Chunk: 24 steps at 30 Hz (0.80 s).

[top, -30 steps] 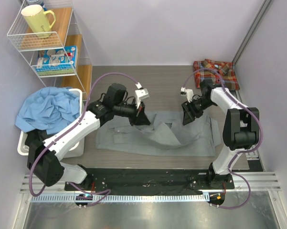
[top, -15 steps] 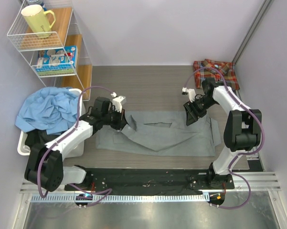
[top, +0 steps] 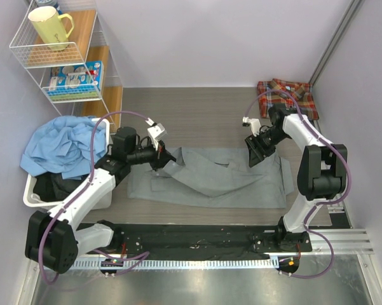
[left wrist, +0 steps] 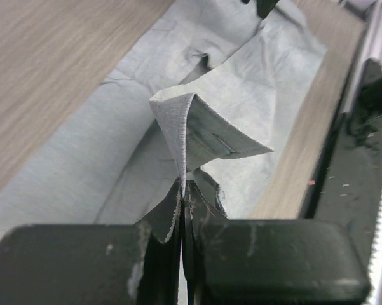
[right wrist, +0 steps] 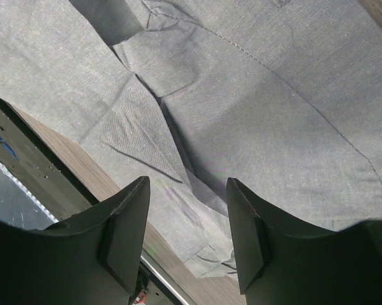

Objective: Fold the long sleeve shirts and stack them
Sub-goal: Fold the shirt

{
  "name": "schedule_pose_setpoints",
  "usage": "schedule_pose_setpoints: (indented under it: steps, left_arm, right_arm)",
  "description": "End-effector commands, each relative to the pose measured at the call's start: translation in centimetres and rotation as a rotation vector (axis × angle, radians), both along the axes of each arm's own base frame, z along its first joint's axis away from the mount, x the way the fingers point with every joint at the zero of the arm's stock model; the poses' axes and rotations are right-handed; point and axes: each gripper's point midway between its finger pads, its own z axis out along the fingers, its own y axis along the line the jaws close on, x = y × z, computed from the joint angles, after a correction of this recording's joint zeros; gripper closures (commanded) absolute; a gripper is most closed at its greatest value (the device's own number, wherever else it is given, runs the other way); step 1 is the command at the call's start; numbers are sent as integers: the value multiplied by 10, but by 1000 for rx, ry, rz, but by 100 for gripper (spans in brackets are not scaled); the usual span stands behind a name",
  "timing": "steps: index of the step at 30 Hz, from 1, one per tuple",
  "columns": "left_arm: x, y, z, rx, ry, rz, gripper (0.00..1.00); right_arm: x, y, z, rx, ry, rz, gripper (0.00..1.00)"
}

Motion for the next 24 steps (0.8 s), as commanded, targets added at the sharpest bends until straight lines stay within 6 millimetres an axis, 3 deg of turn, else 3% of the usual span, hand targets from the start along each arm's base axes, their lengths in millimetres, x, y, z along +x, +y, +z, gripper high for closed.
schedule_pose_setpoints:
  steps: [1,4,9,13,24]
  left_arm:
    - [16,14,-16,76,-109,38,100]
    - [13,12,-25,86,-124,-5,100]
    - [6,-1,-3,14,-142,-90,100]
    - [-12,-10,7,-19,-150,-222,100]
    - [-18,-11,9,0,-177,-290,100]
  right_arm:
    - [10,0,5,-5,-16,-10,44]
    - [9,2,3,5,-1,-7,46]
    - [-2,13,-3,56,32,14,46]
    - [-6,21,-11,62,43,31,46]
    - [-7,46,-40,-30,-5,133,45]
